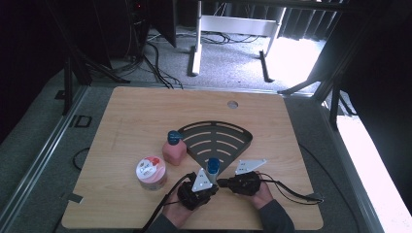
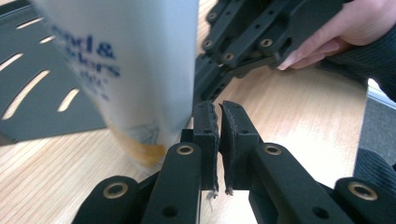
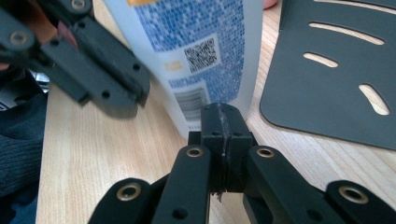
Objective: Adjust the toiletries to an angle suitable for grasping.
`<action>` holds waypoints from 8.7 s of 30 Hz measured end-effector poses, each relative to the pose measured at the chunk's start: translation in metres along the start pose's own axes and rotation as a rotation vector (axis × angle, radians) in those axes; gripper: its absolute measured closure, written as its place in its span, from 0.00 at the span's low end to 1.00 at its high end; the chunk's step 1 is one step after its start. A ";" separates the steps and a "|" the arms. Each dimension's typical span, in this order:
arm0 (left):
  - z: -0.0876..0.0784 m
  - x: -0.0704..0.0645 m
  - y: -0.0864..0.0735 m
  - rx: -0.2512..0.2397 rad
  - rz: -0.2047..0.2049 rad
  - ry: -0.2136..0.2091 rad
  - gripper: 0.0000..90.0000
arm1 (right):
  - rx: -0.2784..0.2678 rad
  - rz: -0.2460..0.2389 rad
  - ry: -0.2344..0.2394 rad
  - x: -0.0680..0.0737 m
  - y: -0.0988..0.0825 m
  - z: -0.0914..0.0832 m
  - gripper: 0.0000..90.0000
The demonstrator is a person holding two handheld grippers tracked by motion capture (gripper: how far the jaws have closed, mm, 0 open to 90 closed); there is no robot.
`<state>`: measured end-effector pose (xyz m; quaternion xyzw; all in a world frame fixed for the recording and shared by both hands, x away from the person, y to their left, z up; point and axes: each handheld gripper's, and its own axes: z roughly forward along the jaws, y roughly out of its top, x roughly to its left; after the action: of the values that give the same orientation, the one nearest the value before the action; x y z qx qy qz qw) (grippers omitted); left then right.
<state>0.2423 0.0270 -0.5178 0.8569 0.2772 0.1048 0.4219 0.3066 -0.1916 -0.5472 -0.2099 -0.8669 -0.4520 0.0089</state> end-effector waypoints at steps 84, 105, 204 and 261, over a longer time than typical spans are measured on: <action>0.030 0.022 0.031 0.002 -0.022 0.219 1.00 | 0.036 0.043 -0.126 -0.013 -0.024 -0.030 0.96; 0.013 0.045 0.014 0.002 -0.150 0.306 1.00 | 0.042 0.044 -0.124 -0.013 -0.024 -0.029 0.95; -0.077 0.085 -0.029 -0.005 -0.180 0.266 0.95 | 0.071 0.053 -0.187 -0.016 -0.032 -0.034 0.90; 0.048 -0.008 0.072 0.053 0.130 -0.034 0.97 | 0.051 0.089 -0.240 -0.025 -0.038 -0.049 0.87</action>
<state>0.2838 -0.0444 -0.4906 0.8856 0.2164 0.1101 0.3959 0.3069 -0.2578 -0.5529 -0.3003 -0.8629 -0.4005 -0.0695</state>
